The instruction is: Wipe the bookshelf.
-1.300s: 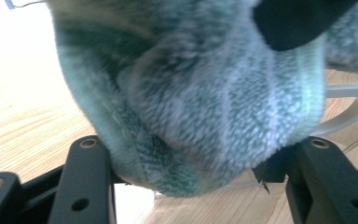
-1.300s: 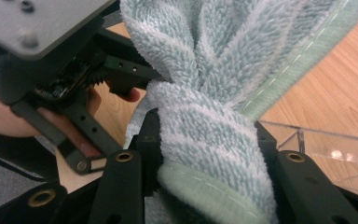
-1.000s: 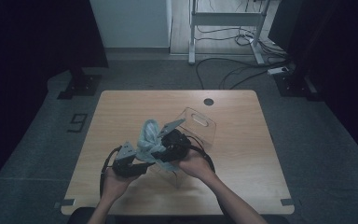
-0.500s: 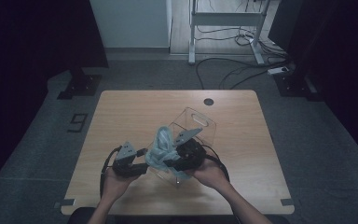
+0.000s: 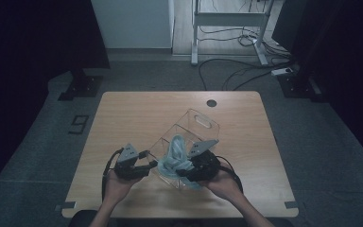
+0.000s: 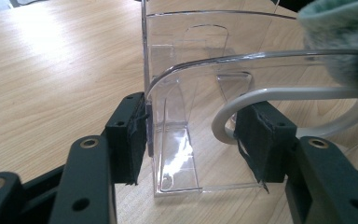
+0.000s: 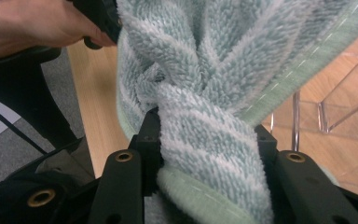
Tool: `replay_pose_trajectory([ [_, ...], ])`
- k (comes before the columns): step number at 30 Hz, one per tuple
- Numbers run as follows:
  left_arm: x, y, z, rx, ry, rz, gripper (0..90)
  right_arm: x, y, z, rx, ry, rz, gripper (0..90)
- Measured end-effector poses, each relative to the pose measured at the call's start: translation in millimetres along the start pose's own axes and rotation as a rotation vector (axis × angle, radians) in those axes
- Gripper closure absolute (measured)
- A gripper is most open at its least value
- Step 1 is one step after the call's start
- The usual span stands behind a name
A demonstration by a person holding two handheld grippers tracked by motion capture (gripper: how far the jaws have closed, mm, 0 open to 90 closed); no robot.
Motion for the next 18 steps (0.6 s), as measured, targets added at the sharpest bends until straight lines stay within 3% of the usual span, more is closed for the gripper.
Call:
replay_pose_trajectory([
  [6,-0.1,-0.1,0.0,-0.001,-0.001,0.000,45.0,19.7,3.5,-5.9,0.005,-0.023,-0.010,58.7],
  [11,-0.2,-0.2,0.0,-0.006,-0.001,0.000,45.0,26.9,3.3,-10.7,-0.005,-0.004,-0.029,58.9],
  [18,-0.3,-0.1,0.0,-0.010,-0.004,0.001,45.1,32.6,-0.8,-8.6,0.009,-0.003,-0.014,58.9],
])
Point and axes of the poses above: each handheld gripper's, and its own axes: z roughly backward along the jaws, x roughly out of its underside, y roughly to its right, the point moved 10 cm from there along -z, roughly forward along the jaws, and after that the axes turned 7 degrees about -x, right-handed, at the moved point
